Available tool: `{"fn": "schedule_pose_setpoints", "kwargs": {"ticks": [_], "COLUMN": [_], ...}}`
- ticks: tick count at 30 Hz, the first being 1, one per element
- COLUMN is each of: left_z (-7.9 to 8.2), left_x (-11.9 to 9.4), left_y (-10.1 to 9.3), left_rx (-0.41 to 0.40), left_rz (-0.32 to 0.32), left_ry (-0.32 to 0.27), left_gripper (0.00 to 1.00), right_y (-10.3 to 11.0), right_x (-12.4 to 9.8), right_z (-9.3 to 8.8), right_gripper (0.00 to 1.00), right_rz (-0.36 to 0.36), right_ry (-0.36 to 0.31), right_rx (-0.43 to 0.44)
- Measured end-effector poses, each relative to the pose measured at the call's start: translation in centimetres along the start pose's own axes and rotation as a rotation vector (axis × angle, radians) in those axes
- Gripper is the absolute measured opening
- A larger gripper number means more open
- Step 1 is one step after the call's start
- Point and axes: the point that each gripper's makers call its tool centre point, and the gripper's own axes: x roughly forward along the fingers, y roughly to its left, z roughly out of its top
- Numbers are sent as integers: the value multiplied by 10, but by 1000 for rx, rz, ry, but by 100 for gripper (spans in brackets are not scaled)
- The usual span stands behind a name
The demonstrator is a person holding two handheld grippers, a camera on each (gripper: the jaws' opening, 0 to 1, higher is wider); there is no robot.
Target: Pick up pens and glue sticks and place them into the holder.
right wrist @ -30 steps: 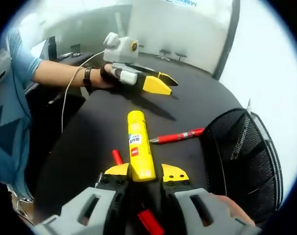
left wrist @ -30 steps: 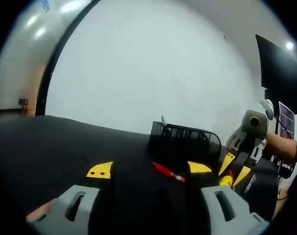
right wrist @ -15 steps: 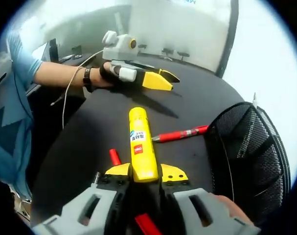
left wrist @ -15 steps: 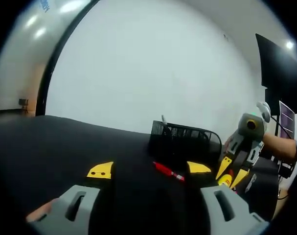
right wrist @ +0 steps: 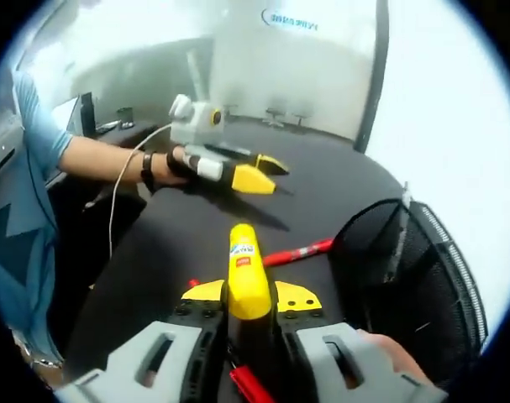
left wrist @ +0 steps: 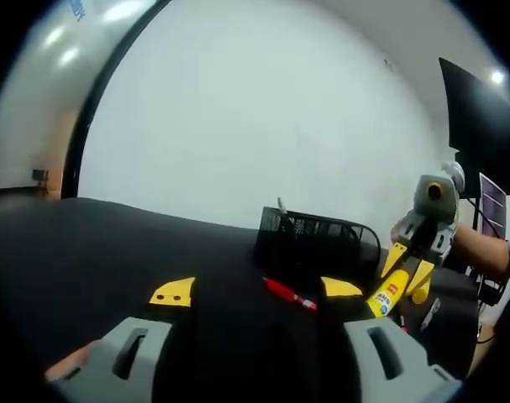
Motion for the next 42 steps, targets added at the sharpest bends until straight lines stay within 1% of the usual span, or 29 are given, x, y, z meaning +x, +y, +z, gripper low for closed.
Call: {"fn": "schedule_pose_setpoints", "kwargs": {"ticks": [3, 7, 11, 16, 20, 25, 29, 31, 35, 42], "left_z": [0, 0, 0, -1, -1, -1, -1, -1, -1, 0], "left_x": [0, 0, 0, 0, 0, 0, 0, 0, 0, 0], "left_y": [0, 0, 0, 0, 0, 0, 1, 1, 1, 1], "left_rx": [0, 0, 0, 1, 2, 3, 1, 2, 2, 1], "left_rz": [1, 2, 4, 5, 7, 7, 8, 8, 8, 9], "left_ry": [2, 2, 2, 4, 5, 7, 5, 5, 5, 5], "left_gripper": [55, 55, 55, 54, 54, 54, 54, 54, 54, 54], "right_y": [0, 3, 7, 12, 13, 16, 12, 10, 5, 6], "right_x": [-6, -13, -18, -18, -14, -7, -4, -3, 0, 3], "right_z": [11, 27, 40, 53, 56, 61, 64, 63, 55, 52], "right_gripper": [17, 17, 17, 17, 17, 18, 18, 18, 19, 19], "right_rz": [-17, -23, -25, -17, -10, -9, -13, -14, -31, -33], "right_ry": [-21, -50, -66, -84, -98, -136, -192, -210, -223, -273], "right_rx": [-16, -40, -73, -94, -96, -97, -58, -38, -13, 40]}}
